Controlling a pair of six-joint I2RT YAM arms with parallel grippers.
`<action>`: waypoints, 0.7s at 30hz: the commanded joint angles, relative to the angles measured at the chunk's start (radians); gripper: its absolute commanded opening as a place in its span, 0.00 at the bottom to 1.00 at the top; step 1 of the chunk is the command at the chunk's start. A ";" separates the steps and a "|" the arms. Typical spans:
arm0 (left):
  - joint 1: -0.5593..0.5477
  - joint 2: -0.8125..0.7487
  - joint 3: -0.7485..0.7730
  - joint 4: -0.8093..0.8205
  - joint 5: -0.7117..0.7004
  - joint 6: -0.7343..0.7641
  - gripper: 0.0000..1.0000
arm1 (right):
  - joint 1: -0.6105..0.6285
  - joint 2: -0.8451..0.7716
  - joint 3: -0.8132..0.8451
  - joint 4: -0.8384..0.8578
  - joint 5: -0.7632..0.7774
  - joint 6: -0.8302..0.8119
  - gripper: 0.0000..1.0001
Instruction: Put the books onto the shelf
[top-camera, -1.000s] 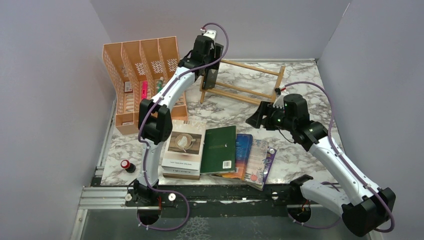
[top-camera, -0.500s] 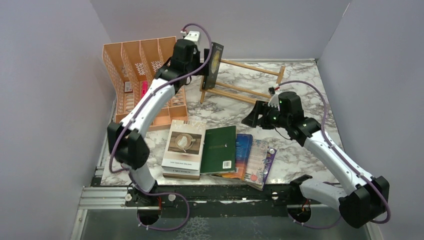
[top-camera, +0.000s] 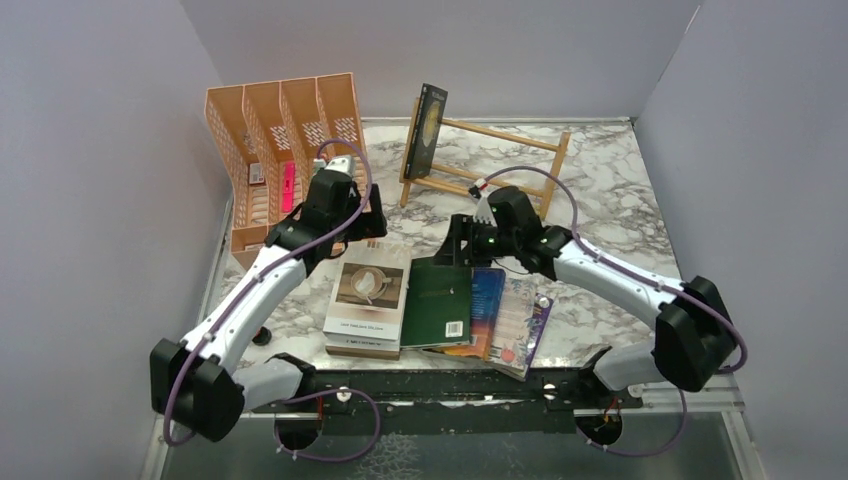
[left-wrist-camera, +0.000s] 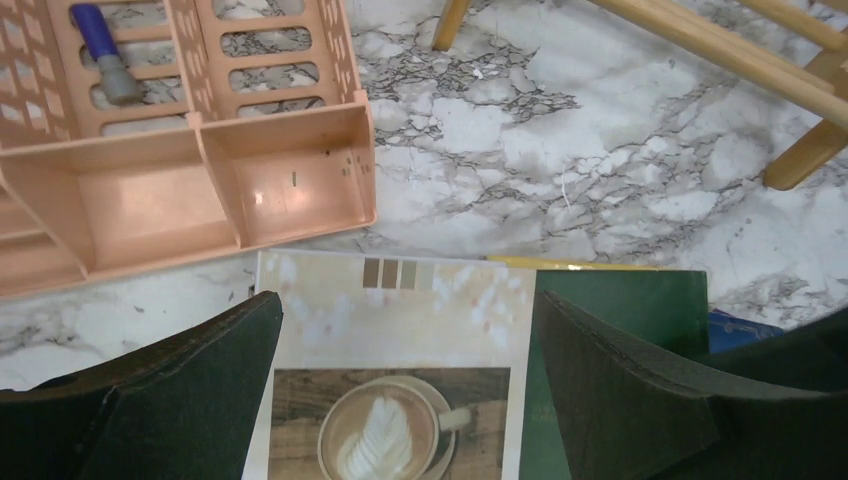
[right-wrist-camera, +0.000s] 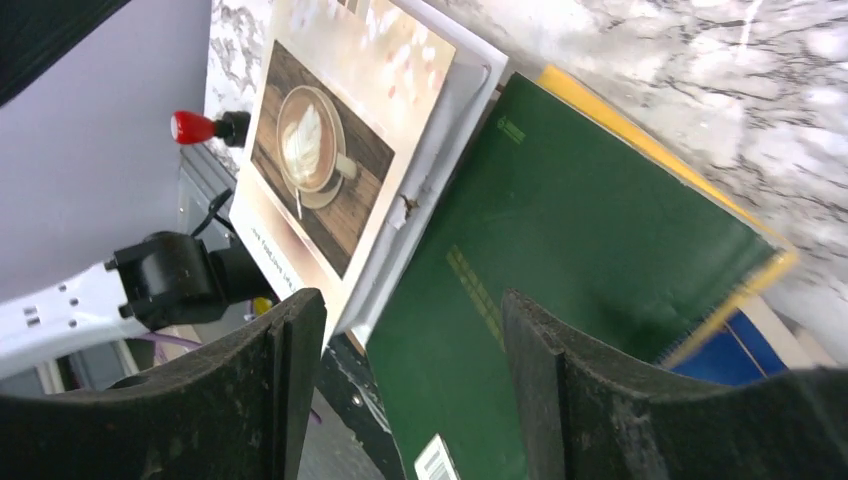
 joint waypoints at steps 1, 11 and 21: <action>0.006 -0.165 -0.098 -0.016 0.017 -0.095 0.97 | 0.033 0.096 0.037 0.131 0.007 0.088 0.67; 0.008 -0.331 -0.309 -0.067 -0.105 -0.194 0.98 | 0.099 0.279 0.100 0.195 -0.008 0.138 0.68; 0.008 -0.359 -0.405 -0.069 -0.116 -0.296 0.98 | 0.161 0.397 0.172 0.162 0.066 0.166 0.70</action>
